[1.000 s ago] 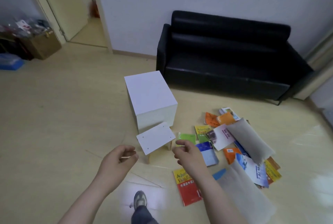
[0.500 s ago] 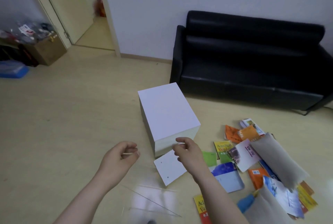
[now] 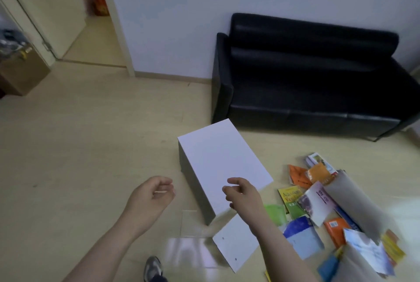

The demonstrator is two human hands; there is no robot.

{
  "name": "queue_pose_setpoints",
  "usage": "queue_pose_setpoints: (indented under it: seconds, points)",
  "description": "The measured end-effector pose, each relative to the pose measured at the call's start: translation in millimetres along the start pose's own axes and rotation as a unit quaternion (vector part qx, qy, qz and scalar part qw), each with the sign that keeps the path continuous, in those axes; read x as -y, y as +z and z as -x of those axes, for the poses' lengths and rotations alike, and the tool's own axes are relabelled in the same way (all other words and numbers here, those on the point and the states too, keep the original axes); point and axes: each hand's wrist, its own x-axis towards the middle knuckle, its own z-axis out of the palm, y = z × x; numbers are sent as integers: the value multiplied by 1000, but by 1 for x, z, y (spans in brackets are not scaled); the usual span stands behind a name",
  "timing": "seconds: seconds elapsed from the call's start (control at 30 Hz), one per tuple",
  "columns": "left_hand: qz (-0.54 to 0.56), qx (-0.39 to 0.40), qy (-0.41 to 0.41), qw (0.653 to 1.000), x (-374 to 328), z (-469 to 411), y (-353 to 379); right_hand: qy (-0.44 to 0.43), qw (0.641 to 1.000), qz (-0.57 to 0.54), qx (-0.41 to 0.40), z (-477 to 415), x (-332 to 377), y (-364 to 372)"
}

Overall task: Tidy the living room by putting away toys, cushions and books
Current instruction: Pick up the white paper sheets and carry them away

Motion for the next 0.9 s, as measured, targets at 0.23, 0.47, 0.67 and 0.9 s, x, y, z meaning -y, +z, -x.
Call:
queue_pose_setpoints:
  seconds: [0.23,0.47,0.67,0.9]
  points:
    - [-24,39,16,999,-15,-100,-58,34,998,-9,-48,-43,56,55]
    - [-46,108,46,992,-41,-204,-70,59,993,-52,-91,-111,95,73]
    - [-83,135,54,986,-75,-291,-71,75,988,-88,-100,-182,131,67]
    - [-97,167,73,978,-122,-378,-59,86,981,-107,-135,-244,174,51]
